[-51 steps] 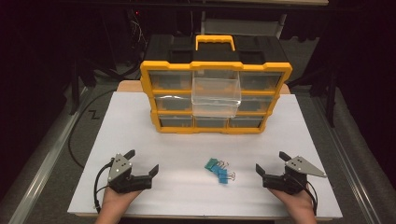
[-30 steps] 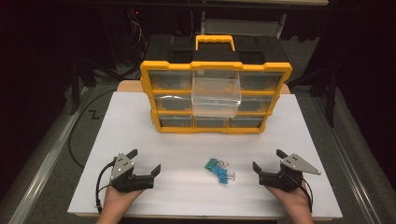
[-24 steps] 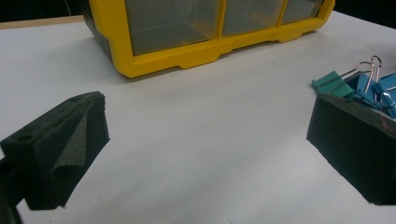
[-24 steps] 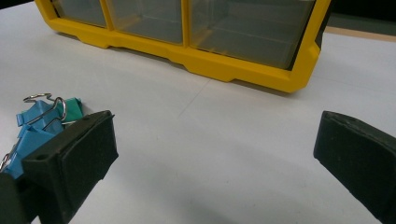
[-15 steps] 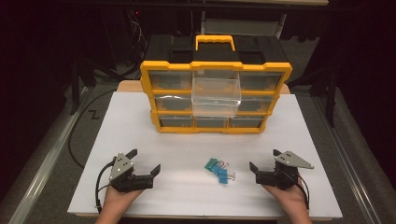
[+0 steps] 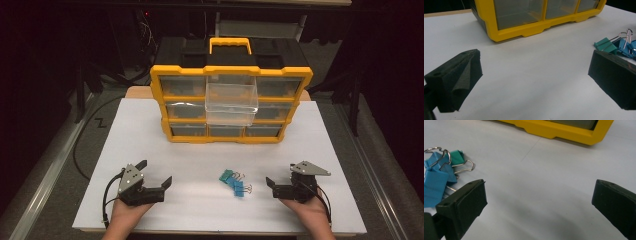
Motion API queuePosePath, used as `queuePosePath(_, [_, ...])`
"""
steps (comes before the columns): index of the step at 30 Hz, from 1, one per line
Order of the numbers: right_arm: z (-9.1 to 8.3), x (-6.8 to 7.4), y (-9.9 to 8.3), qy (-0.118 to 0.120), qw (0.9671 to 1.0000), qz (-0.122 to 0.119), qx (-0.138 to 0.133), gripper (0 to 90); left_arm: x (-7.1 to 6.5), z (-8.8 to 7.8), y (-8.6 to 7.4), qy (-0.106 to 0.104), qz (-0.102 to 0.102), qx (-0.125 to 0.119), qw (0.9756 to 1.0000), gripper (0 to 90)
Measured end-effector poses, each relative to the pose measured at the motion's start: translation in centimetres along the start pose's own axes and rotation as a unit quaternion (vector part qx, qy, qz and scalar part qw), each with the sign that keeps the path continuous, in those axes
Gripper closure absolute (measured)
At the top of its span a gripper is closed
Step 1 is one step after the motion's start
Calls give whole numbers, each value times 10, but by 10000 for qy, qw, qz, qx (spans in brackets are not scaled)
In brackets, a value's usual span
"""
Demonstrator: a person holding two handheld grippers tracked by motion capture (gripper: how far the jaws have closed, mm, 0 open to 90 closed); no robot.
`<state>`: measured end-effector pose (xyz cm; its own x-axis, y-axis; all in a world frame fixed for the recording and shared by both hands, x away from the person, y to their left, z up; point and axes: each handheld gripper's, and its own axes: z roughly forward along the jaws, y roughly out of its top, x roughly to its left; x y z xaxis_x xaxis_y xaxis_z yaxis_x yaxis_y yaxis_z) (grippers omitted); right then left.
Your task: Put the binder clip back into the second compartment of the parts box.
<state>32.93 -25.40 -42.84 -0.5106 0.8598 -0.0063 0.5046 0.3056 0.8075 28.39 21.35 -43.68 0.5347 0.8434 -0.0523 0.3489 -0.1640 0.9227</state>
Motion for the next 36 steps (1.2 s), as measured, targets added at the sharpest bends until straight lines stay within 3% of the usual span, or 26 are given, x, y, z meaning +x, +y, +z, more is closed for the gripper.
queuePosePath(5, [3, 1, -1, 132, 9995, -54, 278, 7, -1, 1, 0, -16, 14, 0, 10000, 1])
queuePosePath(15, [0, 8, -6, 495, 9976, -199, 446, 6, 0, 0, -1, 32, -24, -38, 10000, 1])
queuePosePath(18, [-1, 9, -6, 548, 9972, -238, 443, 6, 0, 1, -1, 6, -12, 3, 10000, 1])
queuePosePath(27, [-7, 24, -8, 1099, 9927, -295, 402, 14, -2, 1, -1, 4, 36, 9, 10000, 1])
queuePosePath(36, [-7, 42, -1, 1376, 9893, -410, 272, 58, -2, 2, 0, 2, 63, -6, 10000, 1])
